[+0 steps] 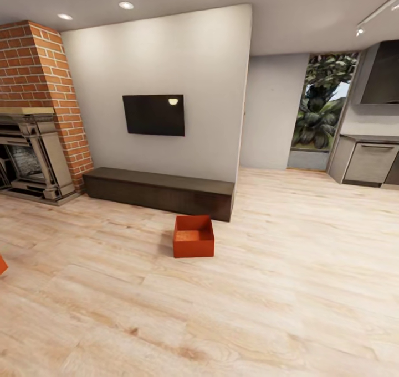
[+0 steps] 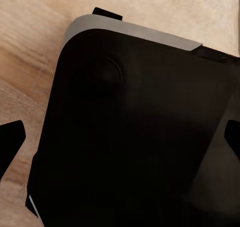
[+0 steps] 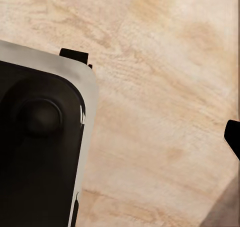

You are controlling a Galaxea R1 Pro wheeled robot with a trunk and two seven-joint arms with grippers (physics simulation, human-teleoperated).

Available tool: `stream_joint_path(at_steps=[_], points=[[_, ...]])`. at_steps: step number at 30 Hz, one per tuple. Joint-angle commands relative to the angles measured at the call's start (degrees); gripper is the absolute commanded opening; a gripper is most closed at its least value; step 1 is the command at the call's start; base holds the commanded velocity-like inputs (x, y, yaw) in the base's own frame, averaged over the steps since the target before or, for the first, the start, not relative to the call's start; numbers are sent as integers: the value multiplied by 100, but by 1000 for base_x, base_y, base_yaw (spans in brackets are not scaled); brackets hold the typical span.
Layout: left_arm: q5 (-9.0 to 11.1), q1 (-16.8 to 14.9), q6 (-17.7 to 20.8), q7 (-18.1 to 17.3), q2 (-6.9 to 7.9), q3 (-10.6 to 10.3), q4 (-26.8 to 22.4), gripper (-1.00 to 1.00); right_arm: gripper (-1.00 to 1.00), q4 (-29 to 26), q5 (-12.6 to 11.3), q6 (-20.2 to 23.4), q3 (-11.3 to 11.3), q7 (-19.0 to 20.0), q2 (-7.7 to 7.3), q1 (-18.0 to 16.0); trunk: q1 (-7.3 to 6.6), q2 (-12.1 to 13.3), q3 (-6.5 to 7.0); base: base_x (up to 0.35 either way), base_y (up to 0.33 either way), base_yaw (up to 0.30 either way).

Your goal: Move the two storage containers from the living room to the garage. In the garage, place one container on the floor and stack the other container on top of it (either order is fine).

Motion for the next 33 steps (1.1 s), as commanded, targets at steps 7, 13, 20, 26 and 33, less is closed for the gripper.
stream_joint_path(at_steps=[7, 13, 20, 26, 33], points=[[33, -2, 2, 1, -1, 3, -3, 100, 100, 19, -59, -31, 49, -2, 2, -7, 3, -2, -6, 323, 0, 0], [34, -2, 2, 1, -1, 4, -3, 100, 100, 19, -59, -27, 49, -2, 2, -7, 3, -2, -6, 324, 0, 0], [34, -2, 2, 1, -1, 4, -3, 100, 100, 20, -59, -26, 49, -2, 2, -7, 3, -2, -6, 324, 0, 0], [34, -2, 2, 1, -1, 4, -3, 100, 100, 18, -59, -26, 49, -2, 4, -7, 3, -2, -6, 323, 0, 0], [32, -2, 2, 1, -1, 4, -3, 100, 100, 17, -59, -26, 49, -2, 2, -7, 3, -2, -6, 323, 0, 0]])
